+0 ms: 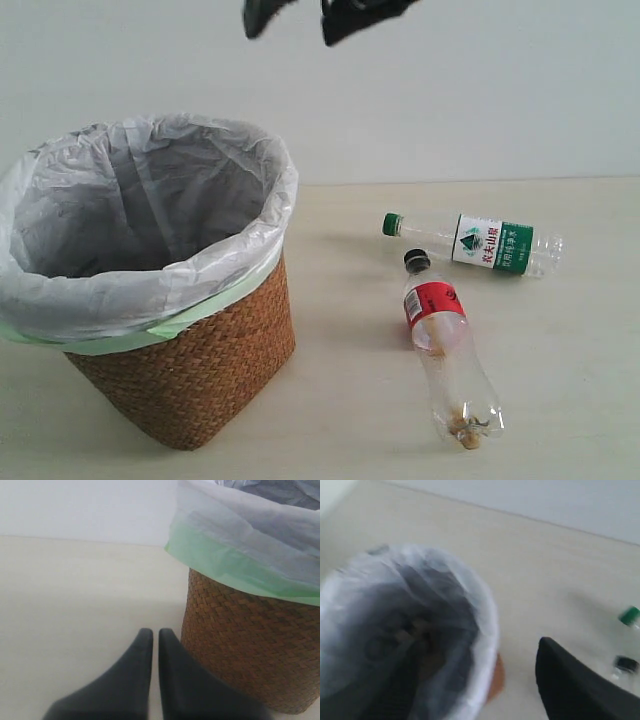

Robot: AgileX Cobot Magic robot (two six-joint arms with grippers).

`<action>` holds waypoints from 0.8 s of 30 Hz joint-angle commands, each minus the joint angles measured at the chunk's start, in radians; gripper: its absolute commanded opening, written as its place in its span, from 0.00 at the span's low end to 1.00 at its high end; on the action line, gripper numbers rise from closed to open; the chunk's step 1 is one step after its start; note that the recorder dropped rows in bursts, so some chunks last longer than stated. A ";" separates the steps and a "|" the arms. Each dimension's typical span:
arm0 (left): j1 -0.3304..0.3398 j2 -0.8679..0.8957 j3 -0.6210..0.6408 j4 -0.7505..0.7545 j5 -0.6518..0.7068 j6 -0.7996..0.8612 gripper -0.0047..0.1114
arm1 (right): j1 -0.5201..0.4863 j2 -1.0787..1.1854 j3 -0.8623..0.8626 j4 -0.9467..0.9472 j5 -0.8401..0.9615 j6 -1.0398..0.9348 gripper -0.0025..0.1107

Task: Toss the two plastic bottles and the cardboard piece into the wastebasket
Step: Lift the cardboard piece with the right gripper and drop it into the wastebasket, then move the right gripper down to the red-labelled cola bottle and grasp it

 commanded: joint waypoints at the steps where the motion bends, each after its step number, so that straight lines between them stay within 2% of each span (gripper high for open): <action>1: 0.001 -0.003 0.004 0.003 -0.003 -0.005 0.07 | -0.002 0.006 0.021 -0.211 0.153 0.022 0.54; 10: 0.001 -0.003 0.004 0.003 -0.003 -0.005 0.07 | -0.014 0.006 0.112 -0.321 0.170 0.039 0.54; 18: 0.001 -0.003 0.004 0.003 -0.003 -0.005 0.07 | -0.166 0.007 0.337 -0.237 0.159 0.019 0.53; 24: 0.001 -0.003 0.004 0.003 -0.003 -0.005 0.07 | -0.220 0.005 0.605 -0.156 -0.090 -0.032 0.53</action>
